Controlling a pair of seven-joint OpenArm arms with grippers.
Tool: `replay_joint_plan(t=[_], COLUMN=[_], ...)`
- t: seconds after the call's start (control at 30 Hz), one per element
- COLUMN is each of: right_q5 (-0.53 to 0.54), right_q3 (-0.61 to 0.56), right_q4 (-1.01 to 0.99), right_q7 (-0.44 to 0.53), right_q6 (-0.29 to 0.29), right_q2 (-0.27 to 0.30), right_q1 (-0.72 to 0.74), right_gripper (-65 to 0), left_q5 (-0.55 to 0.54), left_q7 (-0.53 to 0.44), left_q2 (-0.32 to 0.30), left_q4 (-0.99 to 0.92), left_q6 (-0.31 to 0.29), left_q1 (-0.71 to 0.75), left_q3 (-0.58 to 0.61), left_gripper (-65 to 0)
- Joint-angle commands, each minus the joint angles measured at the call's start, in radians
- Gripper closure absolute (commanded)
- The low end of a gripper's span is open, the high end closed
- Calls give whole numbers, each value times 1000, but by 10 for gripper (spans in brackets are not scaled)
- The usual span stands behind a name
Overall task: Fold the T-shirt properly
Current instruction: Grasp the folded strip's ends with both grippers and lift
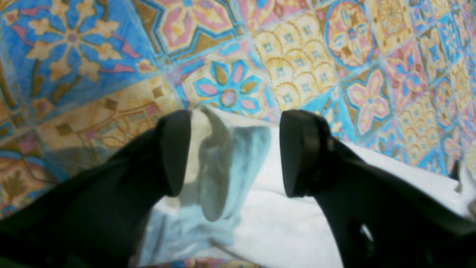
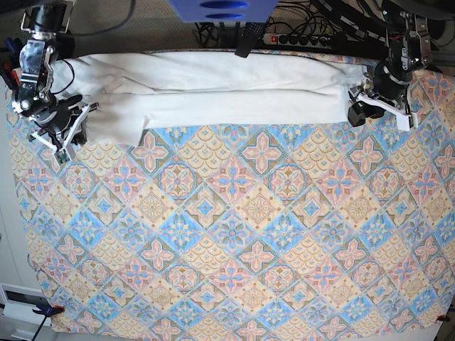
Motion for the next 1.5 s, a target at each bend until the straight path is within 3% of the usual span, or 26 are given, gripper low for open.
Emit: replay_joint_plan(t=[0.0,0.23,0.47,0.53,0.67,0.77,0.93,1.17,1.33,1.47], right_q5=[35,179,167,121,9,-34,-34,-34,-33,-33], right_q3=[25,129,107,60,25,43,98,100,97,95], right_q4=[64,282,285,285,288,293,294,294,294,296], right_q7=[4,-34,-36,-51,-169,-180,-180,-180,-180,-180], right_q6=[8,8,8,7,5,4,4,4,4,5], right_q2=[14,14,14,14,14,-3,-13,-13,-15,-15], right_q1=[-36,-268,-366,-364,-360,-360,-360,-360,-355,-346], right_gripper=[-2,-2,-12,-50,-195,-266,-268,-268,-268,-268], left_q5=[-9,-6,-3,-1,-1,-6,-3,-3,-1,-11], left_q7=[-18,-18,-18,-18,-13,63,157,252,258,272], left_q2=[-16,-16,-17,-19,-63,-108,-168,-230,-233,-230], left_q4=[18,16,16,16,16,16,13,12,-8,-148], left_q6=[-4,-4,-4,-4,-4,-5,-9,-10,-76,-85], left_q1=[2,1,1,1,1,1,-1,-1,-27,-99], left_q3=[-7,-8,-8,-8,5,21,22,25,81,160], left_gripper=[-376,-376,-376,-376,-381,-382,-387,-536,-541,-541])
